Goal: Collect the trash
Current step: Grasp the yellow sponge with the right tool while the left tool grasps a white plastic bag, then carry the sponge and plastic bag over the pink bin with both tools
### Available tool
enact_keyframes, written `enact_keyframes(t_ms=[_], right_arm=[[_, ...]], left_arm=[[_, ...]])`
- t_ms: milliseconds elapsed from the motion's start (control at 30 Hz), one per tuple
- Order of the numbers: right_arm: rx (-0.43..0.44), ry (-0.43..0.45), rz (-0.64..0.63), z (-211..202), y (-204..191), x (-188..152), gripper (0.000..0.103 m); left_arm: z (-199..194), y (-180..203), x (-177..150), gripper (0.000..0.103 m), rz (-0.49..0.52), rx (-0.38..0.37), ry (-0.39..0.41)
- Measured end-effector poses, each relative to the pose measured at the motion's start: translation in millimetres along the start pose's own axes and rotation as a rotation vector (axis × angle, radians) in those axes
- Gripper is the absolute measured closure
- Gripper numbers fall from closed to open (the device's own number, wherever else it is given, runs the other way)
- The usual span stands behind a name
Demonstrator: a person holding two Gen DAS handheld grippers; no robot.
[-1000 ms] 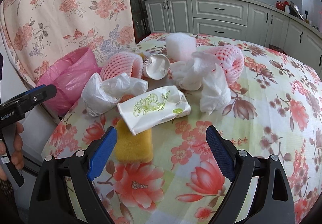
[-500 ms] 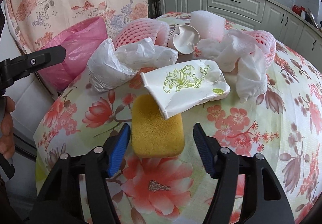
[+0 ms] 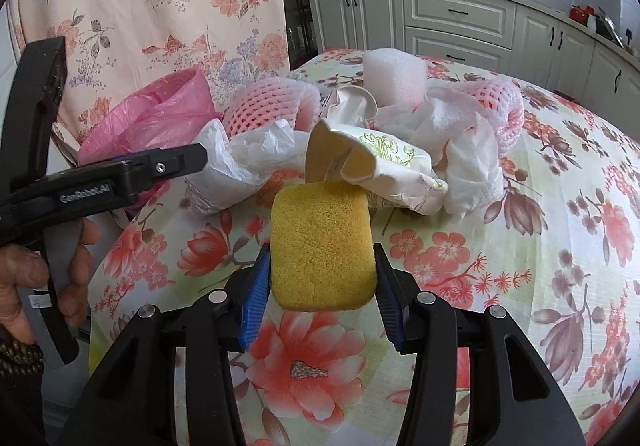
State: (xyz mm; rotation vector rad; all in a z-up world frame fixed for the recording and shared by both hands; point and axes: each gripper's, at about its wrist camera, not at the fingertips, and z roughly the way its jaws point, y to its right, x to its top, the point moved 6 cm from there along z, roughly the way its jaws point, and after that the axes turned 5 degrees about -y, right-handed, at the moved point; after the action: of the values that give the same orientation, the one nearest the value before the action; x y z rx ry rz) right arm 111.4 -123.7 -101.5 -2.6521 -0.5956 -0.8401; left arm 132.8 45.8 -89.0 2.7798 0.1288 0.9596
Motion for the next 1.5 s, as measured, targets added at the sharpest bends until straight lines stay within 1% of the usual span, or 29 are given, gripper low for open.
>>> enact_keyframes(t_ms=[100, 200, 300, 333, 367, 400, 467, 533, 700, 833, 1033, 1167, 1367, 1500], right_arm=[[0.005, 0.027, 0.006, -10, 0, 6, 0.056], [0.009, 0.046, 0.013, -18, 0, 11, 0.056], [0.012, 0.056, 0.015, -22, 0, 14, 0.056], [0.013, 0.059, 0.015, -24, 0, 15, 0.056], [0.014, 0.064, 0.016, -26, 0, 16, 0.056], [0.014, 0.069, 0.016, -27, 0, 17, 0.056], [0.011, 0.077, 0.016, -30, -1, 20, 0.056], [0.008, 0.083, 0.018, -31, -2, 23, 0.056], [0.0, 0.097, 0.015, -34, -4, 31, 0.056], [-0.003, 0.111, 0.009, -37, -8, 38, 0.056], [-0.007, 0.124, -0.013, -39, -18, 51, 0.056], [-0.005, 0.125, -0.03, -36, -28, 58, 0.056], [0.004, 0.132, -0.06, -33, -44, 73, 0.056], [0.016, 0.139, -0.083, -31, -59, 85, 0.056]], left_arm=[[12, -3, 3, 0.022, -0.017, 0.009, -0.019], [25, -6, 3, 0.022, -0.029, 0.023, -0.056], [32, -7, 3, 0.024, -0.034, 0.019, -0.069], [34, -7, 2, 0.036, -0.029, 0.015, -0.078], [37, -6, 2, 0.051, -0.024, 0.006, -0.089], [37, -6, 1, 0.053, -0.021, 0.001, -0.092], [35, -3, 1, 0.059, -0.005, 0.007, -0.089], [29, -1, 1, 0.061, 0.007, 0.011, -0.079], [1, 4, -1, 0.062, 0.032, 0.02, -0.034], [-25, 4, -1, 0.062, 0.03, 0.022, 0.005], [-53, -1, 1, 0.062, 0.032, 0.066, 0.047], [-65, -4, 3, 0.062, 0.032, 0.073, 0.069], [-83, -18, 7, 0.062, 0.017, 0.091, 0.104], [-98, -36, 11, 0.062, -0.011, 0.11, 0.134]])
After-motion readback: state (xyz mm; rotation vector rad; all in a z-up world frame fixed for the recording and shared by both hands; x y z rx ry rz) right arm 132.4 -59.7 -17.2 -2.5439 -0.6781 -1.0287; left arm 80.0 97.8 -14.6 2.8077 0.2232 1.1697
